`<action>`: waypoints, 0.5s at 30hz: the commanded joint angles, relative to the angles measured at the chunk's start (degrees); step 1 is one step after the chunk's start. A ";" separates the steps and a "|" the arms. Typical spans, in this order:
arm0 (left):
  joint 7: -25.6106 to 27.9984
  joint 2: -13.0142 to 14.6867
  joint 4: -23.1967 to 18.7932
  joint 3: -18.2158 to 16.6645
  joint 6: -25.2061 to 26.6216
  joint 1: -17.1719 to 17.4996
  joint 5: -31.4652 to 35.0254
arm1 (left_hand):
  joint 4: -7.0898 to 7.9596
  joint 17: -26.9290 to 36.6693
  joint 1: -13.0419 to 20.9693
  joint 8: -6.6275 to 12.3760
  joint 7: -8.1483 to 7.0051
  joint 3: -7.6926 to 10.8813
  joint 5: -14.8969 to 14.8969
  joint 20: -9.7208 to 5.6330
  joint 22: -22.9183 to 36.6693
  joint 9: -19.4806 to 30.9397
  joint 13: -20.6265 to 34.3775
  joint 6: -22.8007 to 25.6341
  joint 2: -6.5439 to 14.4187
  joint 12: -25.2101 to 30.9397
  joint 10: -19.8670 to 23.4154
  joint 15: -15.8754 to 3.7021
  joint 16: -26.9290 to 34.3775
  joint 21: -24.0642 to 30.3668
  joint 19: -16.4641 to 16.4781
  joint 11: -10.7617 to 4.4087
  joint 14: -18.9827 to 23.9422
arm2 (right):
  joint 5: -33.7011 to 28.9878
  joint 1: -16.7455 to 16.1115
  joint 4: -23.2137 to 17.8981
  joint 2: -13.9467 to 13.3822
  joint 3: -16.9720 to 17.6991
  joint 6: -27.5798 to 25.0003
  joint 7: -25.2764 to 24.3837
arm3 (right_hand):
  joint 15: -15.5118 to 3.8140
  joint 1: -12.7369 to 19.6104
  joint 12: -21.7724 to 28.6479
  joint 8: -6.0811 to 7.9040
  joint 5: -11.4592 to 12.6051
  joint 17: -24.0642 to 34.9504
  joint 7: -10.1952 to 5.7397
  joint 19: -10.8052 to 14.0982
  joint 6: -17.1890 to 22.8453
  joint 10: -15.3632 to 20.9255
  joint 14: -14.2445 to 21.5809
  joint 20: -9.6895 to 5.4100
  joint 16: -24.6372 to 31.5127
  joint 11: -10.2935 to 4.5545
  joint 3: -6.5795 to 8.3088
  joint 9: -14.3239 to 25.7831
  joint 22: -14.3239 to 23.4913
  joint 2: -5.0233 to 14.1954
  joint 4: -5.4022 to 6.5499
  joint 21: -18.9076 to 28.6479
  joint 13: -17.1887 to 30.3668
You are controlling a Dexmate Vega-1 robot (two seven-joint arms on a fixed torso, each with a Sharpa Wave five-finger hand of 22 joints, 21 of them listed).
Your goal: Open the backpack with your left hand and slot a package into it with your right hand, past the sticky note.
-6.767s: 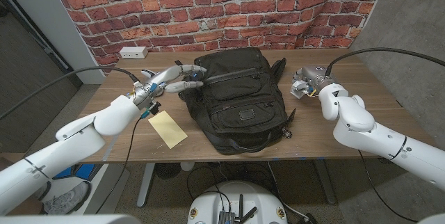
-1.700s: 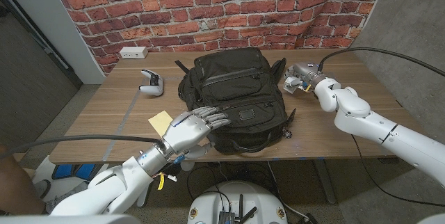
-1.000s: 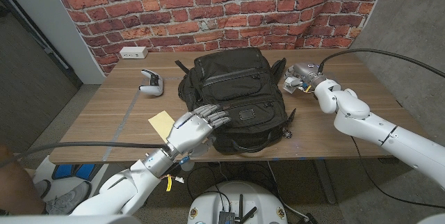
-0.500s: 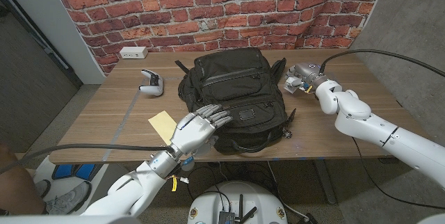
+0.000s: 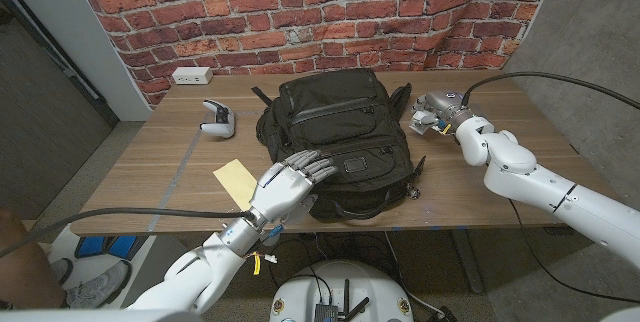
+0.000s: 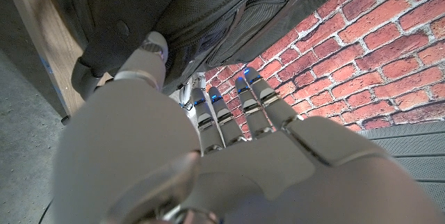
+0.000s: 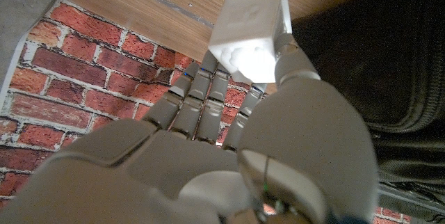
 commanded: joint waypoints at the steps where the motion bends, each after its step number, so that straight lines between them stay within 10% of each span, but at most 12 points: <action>1: 2.02 -0.01 1.15 3.36 1.51 -2.93 -0.98 | 0.10 0.17 0.94 0.46 -0.15 -0.41 0.61 -9.41 0.33 0.14 0.09 1.32 0.42 0.63 1.45 -9.52 0.43 0.34 0.84 0.07 1.05 | 0.39 -1.16 -0.64 -0.68 0.69 0.14 -0.83 | -9.50 2.53 0.26 -0.23 0.18 0.26 0.13 0.43 0.82 12.61 0.69 -5.17 -0.12 -12.27 0.10 0.18 0.10 3.23 0.22 -0.04 0.34; 15: 3.58 0.13 0.96 4.67 3.42 -3.44 -1.27 | 0.38 0.35 2.96 1.38 0.03 -3.28 0.57 -9.49 0.53 0.24 0.06 9.33 2.54 1.17 9.69 -10.00 0.94 1.00 5.44 -0.83 7.93 | 0.85 -2.10 -1.38 -1.59 1.43 0.35 -1.12 | -9.47 2.54 0.14 -0.37 0.27 0.34 0.12 0.49 1.04 12.84 0.85 -5.22 -0.27 -12.27 0.04 0.20 0.10 3.36 0.17 -0.02 0.51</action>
